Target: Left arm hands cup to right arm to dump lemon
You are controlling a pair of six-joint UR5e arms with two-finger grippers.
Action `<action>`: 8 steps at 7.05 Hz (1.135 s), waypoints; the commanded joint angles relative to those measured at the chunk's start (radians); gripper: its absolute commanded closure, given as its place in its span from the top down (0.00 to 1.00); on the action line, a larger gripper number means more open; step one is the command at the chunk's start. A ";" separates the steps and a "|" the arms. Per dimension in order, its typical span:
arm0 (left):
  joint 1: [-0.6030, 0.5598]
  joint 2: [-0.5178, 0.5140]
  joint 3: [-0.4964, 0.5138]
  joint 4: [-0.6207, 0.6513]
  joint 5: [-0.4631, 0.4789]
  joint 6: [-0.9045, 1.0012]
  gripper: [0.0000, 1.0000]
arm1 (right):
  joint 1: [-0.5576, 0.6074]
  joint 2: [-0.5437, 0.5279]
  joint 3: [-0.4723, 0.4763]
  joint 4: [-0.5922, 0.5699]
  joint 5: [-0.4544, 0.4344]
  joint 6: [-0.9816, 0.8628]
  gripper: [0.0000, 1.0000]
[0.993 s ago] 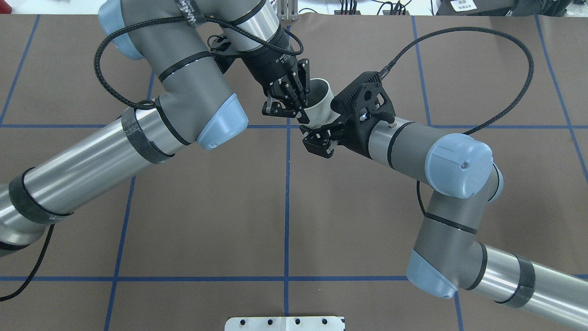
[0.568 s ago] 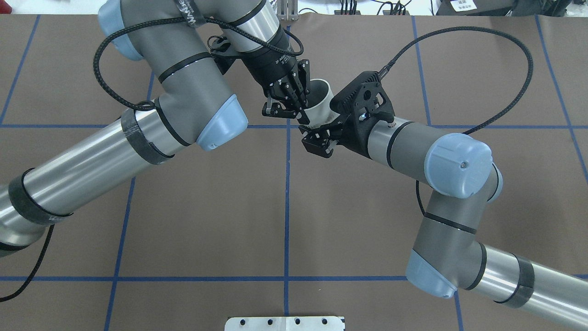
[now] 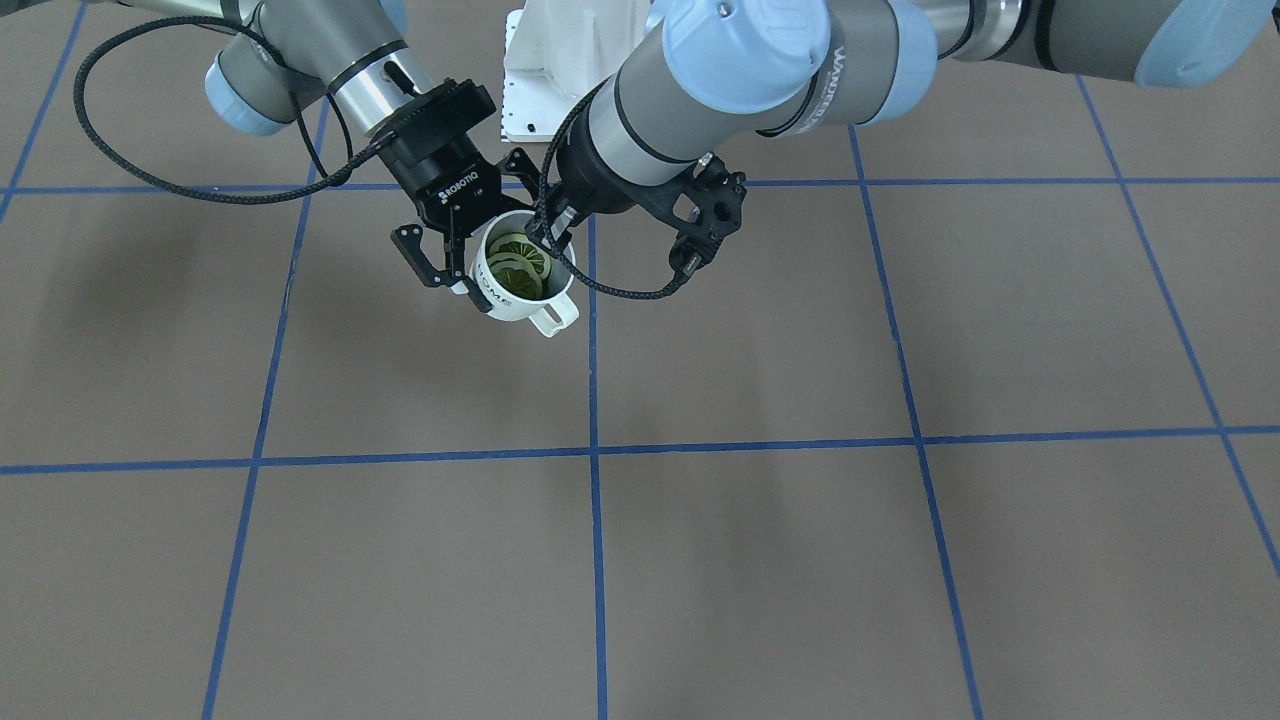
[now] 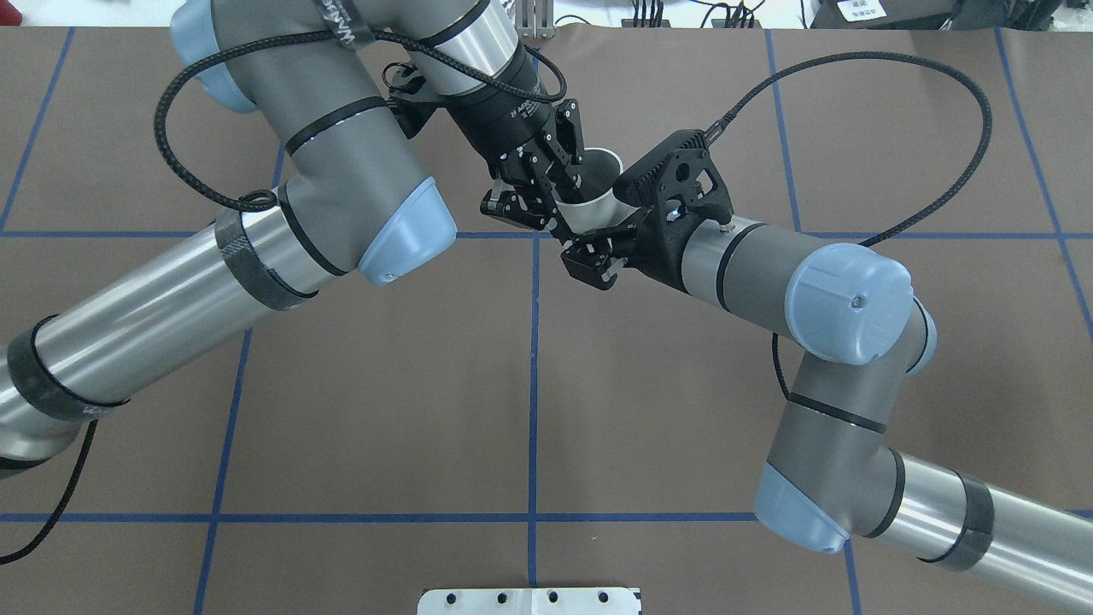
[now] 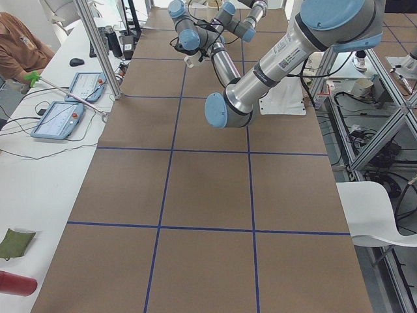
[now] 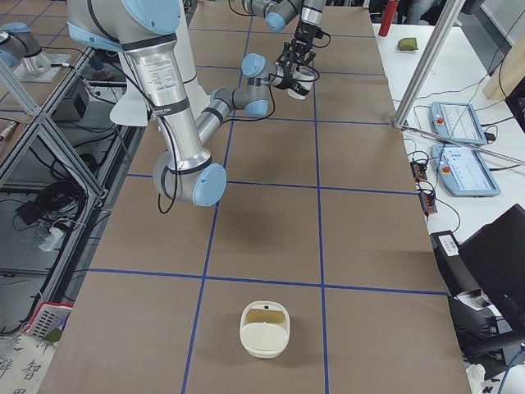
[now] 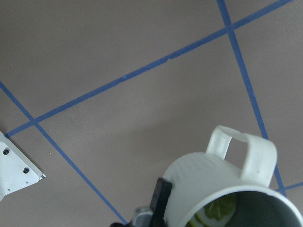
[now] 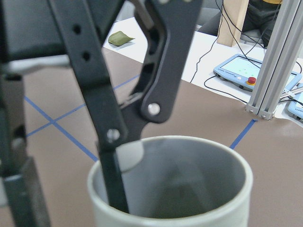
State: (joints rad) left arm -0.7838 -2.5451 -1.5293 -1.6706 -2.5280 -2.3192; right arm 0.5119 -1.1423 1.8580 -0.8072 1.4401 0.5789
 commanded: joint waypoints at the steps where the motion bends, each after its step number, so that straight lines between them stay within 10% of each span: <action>1: 0.000 0.029 -0.034 0.000 0.005 0.003 1.00 | 0.000 -0.002 0.003 -0.007 0.002 0.007 0.00; 5: -0.070 0.031 -0.032 0.000 0.012 0.068 1.00 | 0.031 -0.086 0.041 -0.010 0.016 -0.010 0.00; 8: -0.072 0.119 -0.124 -0.003 0.323 0.260 1.00 | 0.213 -0.135 0.093 -0.204 0.137 -0.013 0.00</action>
State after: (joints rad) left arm -0.8603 -2.4795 -1.6004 -1.6712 -2.3273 -2.1453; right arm 0.6512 -1.2646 1.9211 -0.8995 1.5359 0.5667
